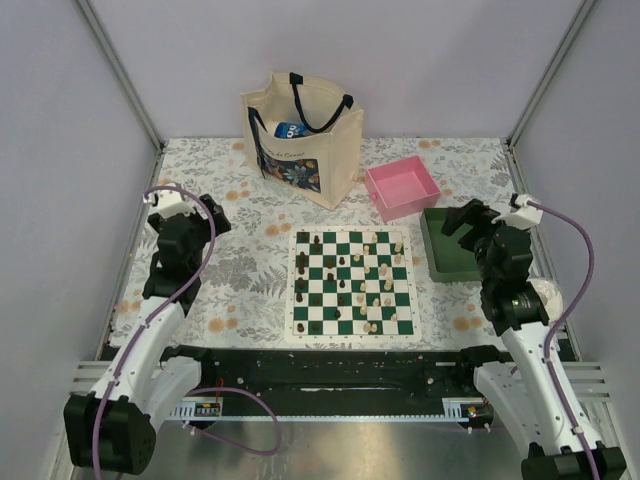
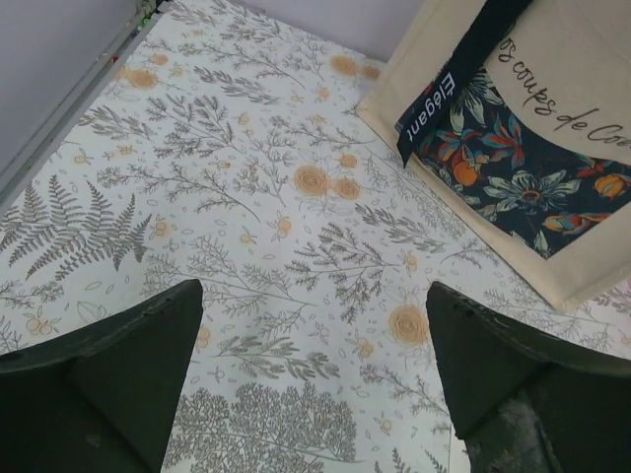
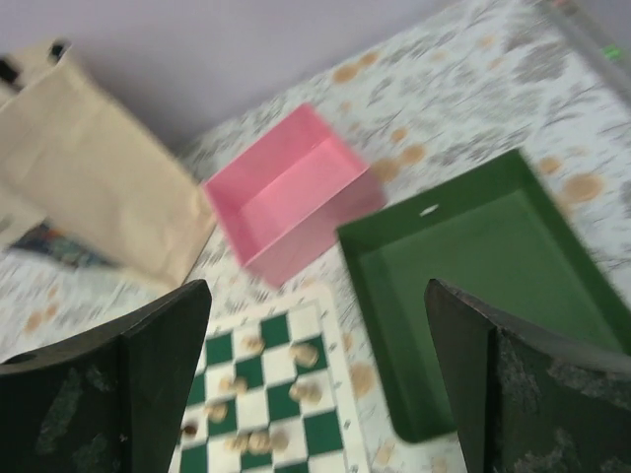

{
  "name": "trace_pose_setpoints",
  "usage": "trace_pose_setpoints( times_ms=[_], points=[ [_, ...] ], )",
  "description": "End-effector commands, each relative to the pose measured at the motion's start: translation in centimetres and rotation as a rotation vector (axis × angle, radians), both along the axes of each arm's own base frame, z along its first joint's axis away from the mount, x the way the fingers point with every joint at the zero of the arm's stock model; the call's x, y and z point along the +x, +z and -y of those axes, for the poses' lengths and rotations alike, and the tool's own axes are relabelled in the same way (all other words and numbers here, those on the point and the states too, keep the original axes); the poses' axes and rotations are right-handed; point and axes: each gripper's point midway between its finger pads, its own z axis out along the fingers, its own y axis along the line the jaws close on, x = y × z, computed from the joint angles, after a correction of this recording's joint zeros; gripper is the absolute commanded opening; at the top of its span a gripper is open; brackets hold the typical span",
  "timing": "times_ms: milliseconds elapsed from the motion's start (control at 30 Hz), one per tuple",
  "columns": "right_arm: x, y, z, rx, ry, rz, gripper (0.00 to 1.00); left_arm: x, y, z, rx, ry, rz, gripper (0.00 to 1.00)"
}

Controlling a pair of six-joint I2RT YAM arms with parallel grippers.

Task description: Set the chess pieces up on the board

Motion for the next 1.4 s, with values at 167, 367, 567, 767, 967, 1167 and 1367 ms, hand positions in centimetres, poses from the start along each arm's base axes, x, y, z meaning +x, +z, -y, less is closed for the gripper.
trace_pose_setpoints(
  times_ms=[167,367,567,767,967,1167,1367],
  points=[
    [-2.9,-4.0,-4.9,0.052,0.278,-0.347,1.00,-4.2,-0.1,-0.5,-0.116,0.083,-0.202,0.99],
    [-2.1,-1.9,-6.5,0.086,0.342,-0.535,0.99,-5.4,2.2,-1.1,-0.030,0.060,-0.229,0.99],
    [-3.2,-4.9,-11.2,0.138,0.537,-0.638,1.00,-7.4,-0.3,-1.0,0.010,0.017,-0.249,0.99],
    [-4.0,-8.0,-12.3,0.036,0.535,-0.730,0.94,-7.8,-0.5,-1.2,-0.002,0.035,-0.239,0.99],
    [-2.9,-10.9,-12.5,-0.007,0.494,-0.843,0.86,-8.1,0.2,-1.7,0.001,0.062,-0.220,0.99],
    [0.0,-12.2,-12.0,-0.074,0.433,-0.855,0.84,-8.4,0.4,-1.6,-0.008,0.056,-0.202,0.99],
    [2.8,-13.4,-13.0,-0.129,0.474,-0.894,0.73,-8.2,0.3,-1.6,-0.003,0.059,-0.207,0.99]
  ],
)
